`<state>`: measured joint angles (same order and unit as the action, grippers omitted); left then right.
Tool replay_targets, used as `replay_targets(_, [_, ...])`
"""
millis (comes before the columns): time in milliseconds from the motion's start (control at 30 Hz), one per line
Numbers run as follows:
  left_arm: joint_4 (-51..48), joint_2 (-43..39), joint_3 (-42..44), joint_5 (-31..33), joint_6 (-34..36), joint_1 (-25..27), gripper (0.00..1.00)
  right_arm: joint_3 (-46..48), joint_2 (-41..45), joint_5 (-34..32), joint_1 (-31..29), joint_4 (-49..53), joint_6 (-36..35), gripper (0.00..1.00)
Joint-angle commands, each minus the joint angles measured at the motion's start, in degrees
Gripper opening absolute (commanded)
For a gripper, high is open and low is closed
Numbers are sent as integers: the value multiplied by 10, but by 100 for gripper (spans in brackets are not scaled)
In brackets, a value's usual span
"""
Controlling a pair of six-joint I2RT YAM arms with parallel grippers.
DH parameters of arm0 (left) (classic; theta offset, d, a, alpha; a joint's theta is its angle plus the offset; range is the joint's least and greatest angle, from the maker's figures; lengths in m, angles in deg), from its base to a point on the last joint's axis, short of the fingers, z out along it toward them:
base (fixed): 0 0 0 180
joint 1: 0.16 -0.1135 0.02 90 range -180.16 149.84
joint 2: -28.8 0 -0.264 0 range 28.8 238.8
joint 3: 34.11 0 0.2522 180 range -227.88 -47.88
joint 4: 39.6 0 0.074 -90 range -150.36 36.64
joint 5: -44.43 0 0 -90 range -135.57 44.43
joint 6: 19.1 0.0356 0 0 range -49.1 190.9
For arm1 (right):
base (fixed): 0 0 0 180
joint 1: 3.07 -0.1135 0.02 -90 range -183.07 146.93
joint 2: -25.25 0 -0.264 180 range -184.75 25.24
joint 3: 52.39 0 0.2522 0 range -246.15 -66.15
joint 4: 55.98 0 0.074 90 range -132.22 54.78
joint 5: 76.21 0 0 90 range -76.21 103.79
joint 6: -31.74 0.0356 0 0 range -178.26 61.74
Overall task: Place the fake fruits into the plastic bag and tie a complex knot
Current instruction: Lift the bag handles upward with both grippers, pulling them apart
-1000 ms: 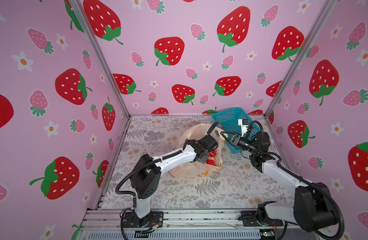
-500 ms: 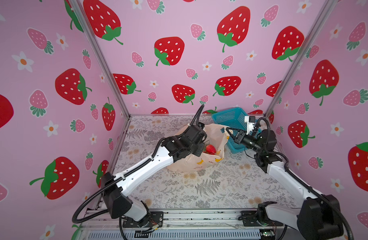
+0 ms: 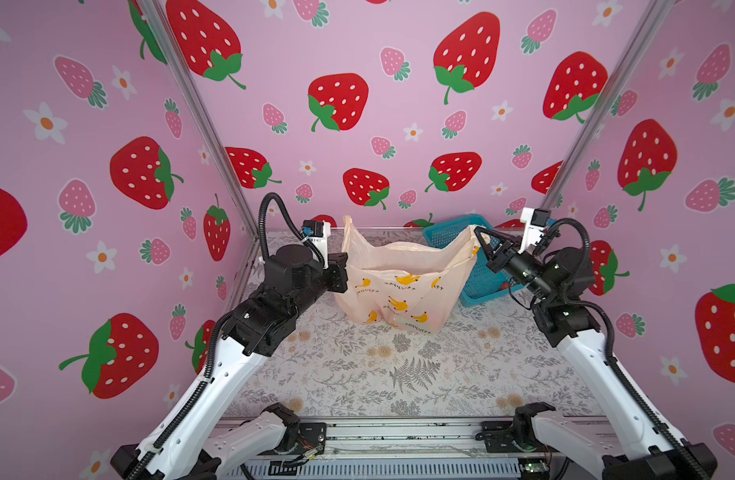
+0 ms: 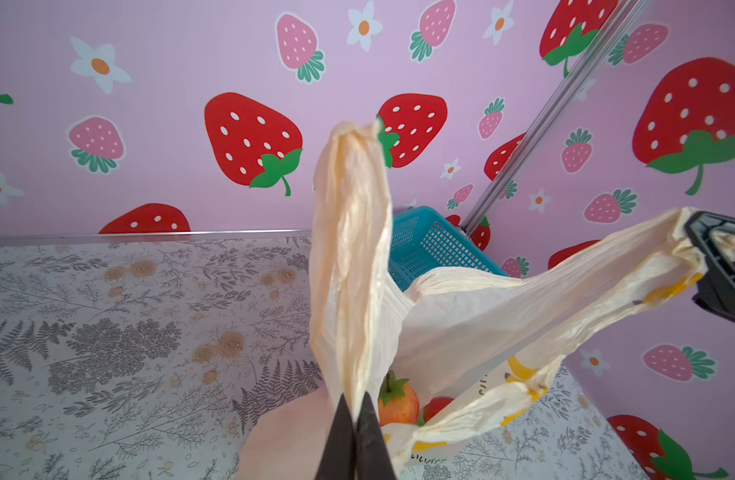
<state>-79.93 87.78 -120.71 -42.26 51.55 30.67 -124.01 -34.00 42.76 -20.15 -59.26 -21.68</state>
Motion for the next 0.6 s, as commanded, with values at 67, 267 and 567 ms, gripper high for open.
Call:
replay_targets(67, [33,-13,41,-69,-38,-2,0,-84,-15,-1,3,89,-92,0])
replay_targets(267, [96,-42,89,-155,-52,-2,0,-140,-67,27,9,153,-129,0])
replay_targets(567, [70,-48,68,-154,15,-5,40,-127,-99,63,10,140,-122,0])
